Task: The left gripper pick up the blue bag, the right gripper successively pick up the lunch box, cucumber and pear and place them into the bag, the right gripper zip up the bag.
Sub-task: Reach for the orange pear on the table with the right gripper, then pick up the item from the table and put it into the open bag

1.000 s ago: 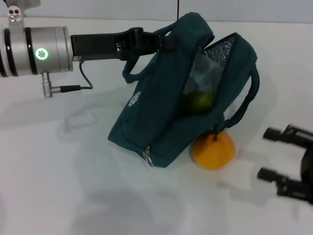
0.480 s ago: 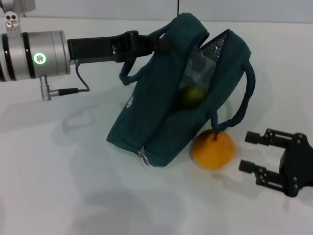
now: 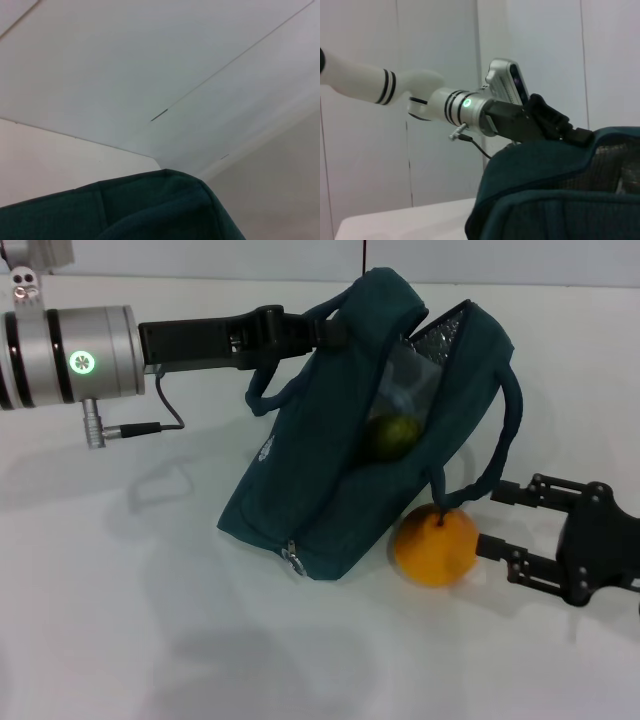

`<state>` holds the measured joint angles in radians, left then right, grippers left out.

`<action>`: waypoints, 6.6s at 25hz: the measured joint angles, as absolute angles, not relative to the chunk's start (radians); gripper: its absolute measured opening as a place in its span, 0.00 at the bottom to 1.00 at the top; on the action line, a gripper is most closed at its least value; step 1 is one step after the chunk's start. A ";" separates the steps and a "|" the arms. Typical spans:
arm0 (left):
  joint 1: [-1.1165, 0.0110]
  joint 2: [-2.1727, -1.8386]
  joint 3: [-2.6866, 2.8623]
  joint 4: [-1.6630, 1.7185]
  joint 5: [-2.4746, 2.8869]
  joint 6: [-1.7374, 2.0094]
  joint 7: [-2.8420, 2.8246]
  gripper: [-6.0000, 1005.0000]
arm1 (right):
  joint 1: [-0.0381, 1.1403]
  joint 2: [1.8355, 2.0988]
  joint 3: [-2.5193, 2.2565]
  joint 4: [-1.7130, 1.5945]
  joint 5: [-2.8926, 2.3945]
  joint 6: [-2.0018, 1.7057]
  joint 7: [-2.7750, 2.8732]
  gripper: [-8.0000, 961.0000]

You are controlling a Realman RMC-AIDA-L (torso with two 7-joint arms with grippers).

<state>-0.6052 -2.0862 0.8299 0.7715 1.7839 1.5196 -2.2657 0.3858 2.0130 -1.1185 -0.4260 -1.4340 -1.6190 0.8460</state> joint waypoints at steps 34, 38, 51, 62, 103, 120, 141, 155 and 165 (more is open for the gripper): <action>-0.595 -2.083 0.828 0.772 1.762 1.508 -2.234 0.07 | 0.438 2.026 -1.158 -0.363 -1.432 -1.584 0.855 0.60; -0.593 -2.084 0.828 0.772 1.762 1.510 -2.233 0.07 | 0.462 2.027 -1.167 -0.350 -1.432 -1.569 0.856 0.59; -0.592 -2.086 0.828 0.772 1.760 1.519 -2.223 0.07 | 0.518 2.028 -1.208 -0.314 -1.433 -1.491 0.872 0.59; -0.592 -2.086 0.828 0.772 1.750 1.520 -2.220 0.07 | 0.527 2.028 -1.209 -0.312 -1.425 -1.483 0.873 0.28; -0.585 -2.081 0.834 0.775 1.738 1.522 -2.214 0.07 | 0.462 2.011 -0.950 -0.446 -1.286 -1.906 0.925 0.07; -0.607 -2.084 0.838 0.779 1.734 1.534 -2.266 0.07 | 0.646 2.020 -1.060 -0.461 -1.248 -1.771 0.934 0.08; -0.615 -2.082 0.838 0.777 1.733 1.534 -2.270 0.07 | 0.652 2.025 -1.330 -0.463 -1.250 -1.560 0.899 0.10; -0.604 -2.082 0.838 0.773 1.733 1.534 -2.267 0.07 | 0.590 2.019 -1.369 -0.457 -1.245 -1.496 1.008 0.12; -0.604 -2.083 0.838 0.773 1.734 1.547 -2.264 0.07 | 0.564 2.023 -1.367 -0.476 -1.213 -1.525 1.062 0.13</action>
